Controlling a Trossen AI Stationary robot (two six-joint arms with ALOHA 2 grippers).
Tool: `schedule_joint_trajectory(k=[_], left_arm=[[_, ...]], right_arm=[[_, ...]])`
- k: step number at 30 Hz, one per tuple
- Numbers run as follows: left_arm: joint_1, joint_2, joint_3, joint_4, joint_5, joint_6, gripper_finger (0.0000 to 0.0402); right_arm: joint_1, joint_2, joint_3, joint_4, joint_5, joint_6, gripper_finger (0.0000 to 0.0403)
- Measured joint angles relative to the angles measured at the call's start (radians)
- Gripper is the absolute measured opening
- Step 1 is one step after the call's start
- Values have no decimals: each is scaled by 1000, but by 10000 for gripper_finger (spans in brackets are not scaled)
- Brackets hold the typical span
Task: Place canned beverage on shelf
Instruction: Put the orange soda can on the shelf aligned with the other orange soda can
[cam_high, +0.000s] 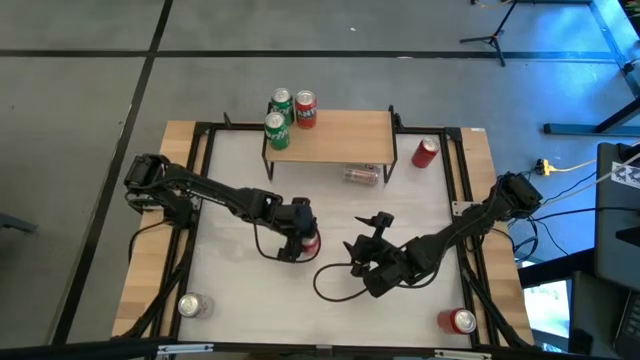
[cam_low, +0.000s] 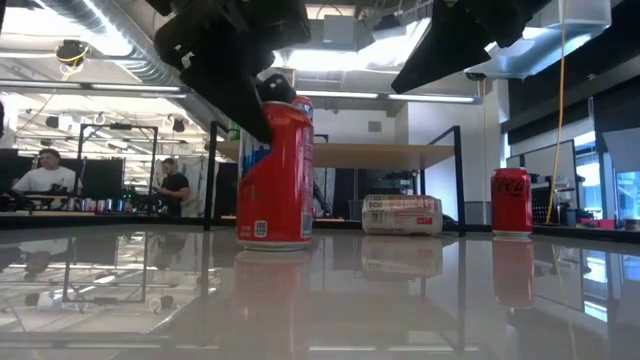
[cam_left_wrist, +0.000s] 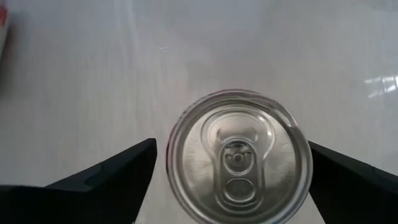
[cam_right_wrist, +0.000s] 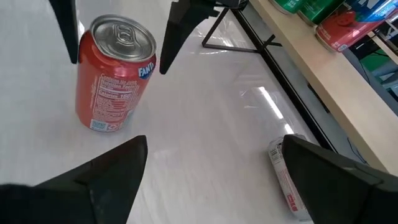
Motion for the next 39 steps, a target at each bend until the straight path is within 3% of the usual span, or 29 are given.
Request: schedule_joint_trajectory(k=[10,17,21,39], left_arm=[[-1,0,0,-2,-109,-325,283],[-5,0,0,-16,-239,-626,291],[-16,0,-1,-17,-312,-715,297],[-30,-2,-1,8,-333,-680,333]], right_arm=[[0,0,0,0,0,0,370],[0,0,0,0,0,0,370],[0,0,0,0,0,0,370],[0,0,0,2,0,0,370]])
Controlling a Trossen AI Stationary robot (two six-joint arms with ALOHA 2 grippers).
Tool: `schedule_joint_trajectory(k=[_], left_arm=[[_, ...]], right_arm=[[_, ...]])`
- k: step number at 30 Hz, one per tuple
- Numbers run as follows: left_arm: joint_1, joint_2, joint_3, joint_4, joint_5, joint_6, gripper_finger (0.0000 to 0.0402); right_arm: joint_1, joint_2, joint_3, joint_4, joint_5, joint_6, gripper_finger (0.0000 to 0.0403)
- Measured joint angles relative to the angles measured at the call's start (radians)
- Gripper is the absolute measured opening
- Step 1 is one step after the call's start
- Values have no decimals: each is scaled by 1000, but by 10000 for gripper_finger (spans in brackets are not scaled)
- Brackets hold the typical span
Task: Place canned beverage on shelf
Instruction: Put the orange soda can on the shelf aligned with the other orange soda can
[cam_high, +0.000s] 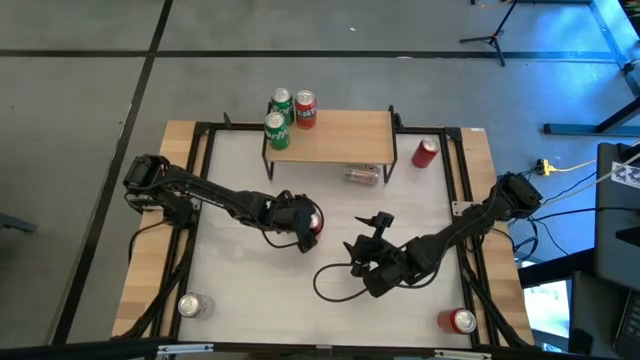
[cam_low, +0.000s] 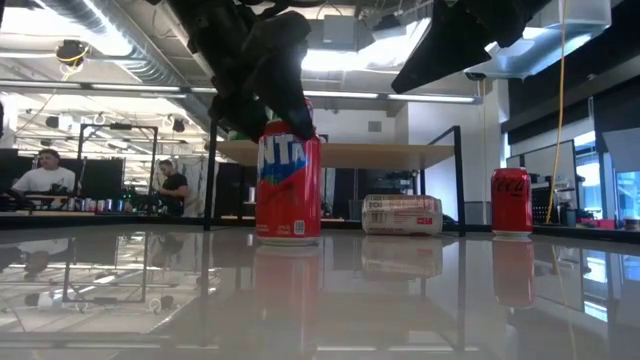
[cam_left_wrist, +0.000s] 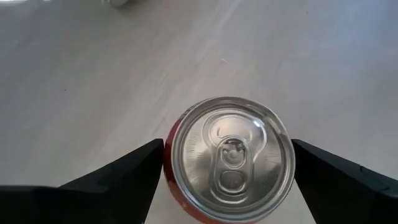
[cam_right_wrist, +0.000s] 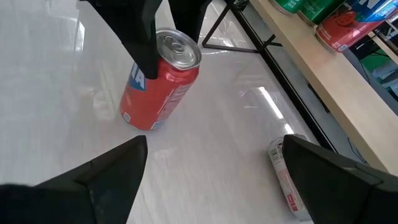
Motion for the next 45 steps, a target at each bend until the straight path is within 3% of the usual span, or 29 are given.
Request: schedule_joint_trajectory(k=[3,6,9,14,19,28,33,45], left_arm=[[-4,-2,0,7,22,43,332],[-4,-14,0,8,112,139,330],[-3,-44,0,-5,179,271,331],[-3,-77,1,-11,185,575,330],[5,-78,1,-12,267,721,328],[43,-72,1,51,304,812,328],[69,-50,1,60,419,806,328],[74,-8,4,83,363,796,328]], right_arm=[[0,0,0,0,0,0,370],[0,0,0,0,0,0,370],[0,0,0,0,0,0,370],[0,0,0,2,0,1,370],[0,0,0,4,0,2,370],[0,0,0,9,0,3,370],[0,0,0,12,0,3,370],[0,0,0,27,0,1,370]])
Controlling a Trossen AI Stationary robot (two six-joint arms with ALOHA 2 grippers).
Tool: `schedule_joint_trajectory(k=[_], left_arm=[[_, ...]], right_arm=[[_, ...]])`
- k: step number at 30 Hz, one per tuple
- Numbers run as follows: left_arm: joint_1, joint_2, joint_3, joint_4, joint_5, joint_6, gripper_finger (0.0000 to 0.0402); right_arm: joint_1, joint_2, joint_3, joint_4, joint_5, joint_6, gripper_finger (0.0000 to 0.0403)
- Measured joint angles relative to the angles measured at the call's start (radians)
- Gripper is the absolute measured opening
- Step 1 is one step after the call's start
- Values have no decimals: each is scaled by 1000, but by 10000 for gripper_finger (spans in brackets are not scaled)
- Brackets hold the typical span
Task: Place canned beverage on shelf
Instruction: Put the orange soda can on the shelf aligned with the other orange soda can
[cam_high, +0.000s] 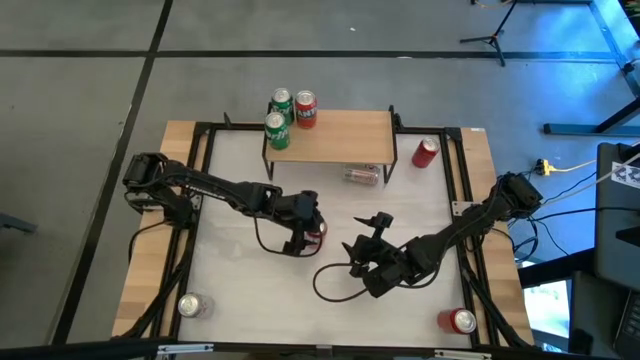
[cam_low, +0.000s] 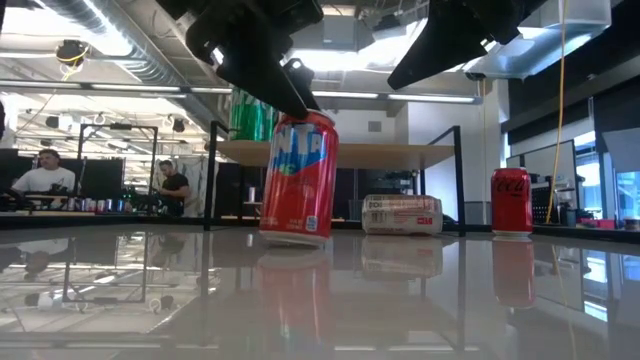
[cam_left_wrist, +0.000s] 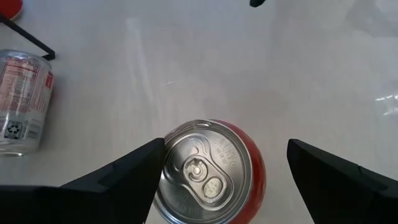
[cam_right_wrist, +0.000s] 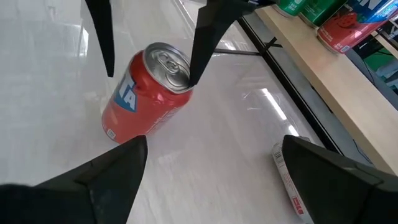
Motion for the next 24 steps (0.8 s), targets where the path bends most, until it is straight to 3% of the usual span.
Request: schedule_joint_trajectory(k=[24], left_arm=[[-51,-55,-5,-17,-76,-54,328]], right_arm=[[0,0,0,0,0,0,370]])
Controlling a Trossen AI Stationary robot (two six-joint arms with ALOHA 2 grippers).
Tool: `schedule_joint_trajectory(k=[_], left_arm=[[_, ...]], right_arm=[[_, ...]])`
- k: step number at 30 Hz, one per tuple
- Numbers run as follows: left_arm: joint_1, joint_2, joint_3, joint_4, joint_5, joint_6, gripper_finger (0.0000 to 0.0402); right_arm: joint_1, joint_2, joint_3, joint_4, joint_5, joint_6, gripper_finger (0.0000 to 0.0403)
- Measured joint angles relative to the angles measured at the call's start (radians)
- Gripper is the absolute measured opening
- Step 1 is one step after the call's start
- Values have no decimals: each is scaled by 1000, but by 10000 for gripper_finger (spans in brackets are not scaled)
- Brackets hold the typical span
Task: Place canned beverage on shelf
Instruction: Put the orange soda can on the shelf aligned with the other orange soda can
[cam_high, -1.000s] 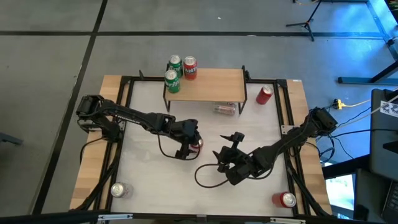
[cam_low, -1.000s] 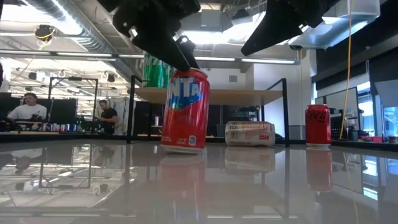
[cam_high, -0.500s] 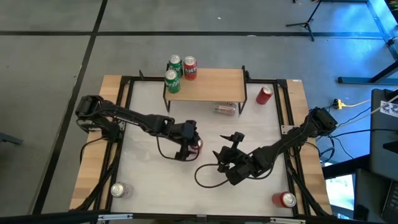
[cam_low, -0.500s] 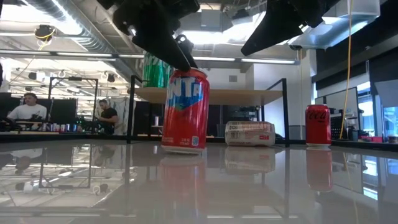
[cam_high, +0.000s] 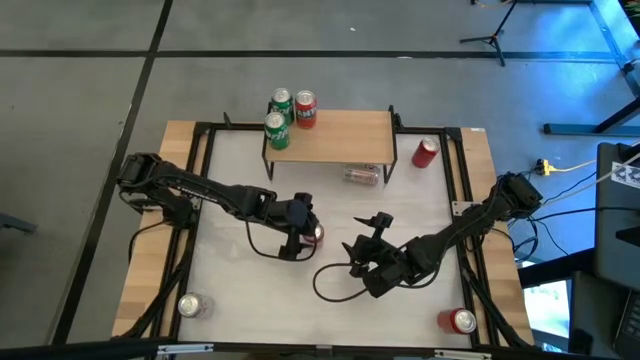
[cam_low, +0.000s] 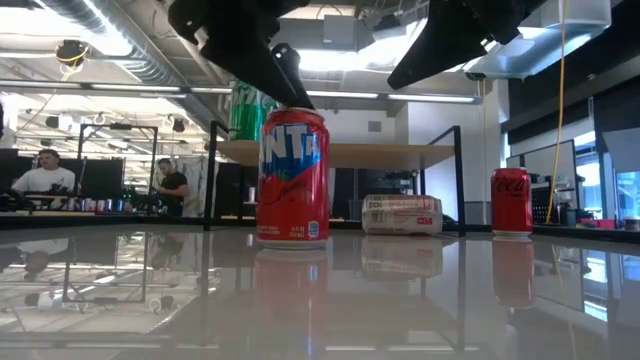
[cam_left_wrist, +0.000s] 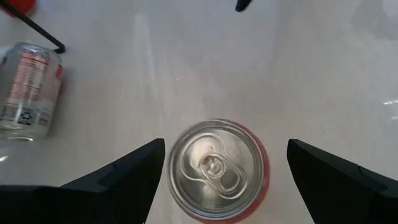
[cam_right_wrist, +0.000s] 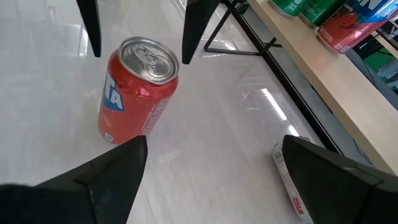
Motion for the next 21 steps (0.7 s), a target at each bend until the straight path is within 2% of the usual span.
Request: schedule_joint_trajectory(k=[4,12,18,21], left_arm=[[0,0,0,2,21,-19,335],[27,0,0,-10,17,-12,395],[53,20,2,-9,107,-25,395],[51,28,2,-14,113,-19,399]], right_arm=[[0,0,0,0,0,0,370],[0,0,0,1,1,0,370],[0,0,0,1,2,0,370],[0,0,0,4,3,0,370]])
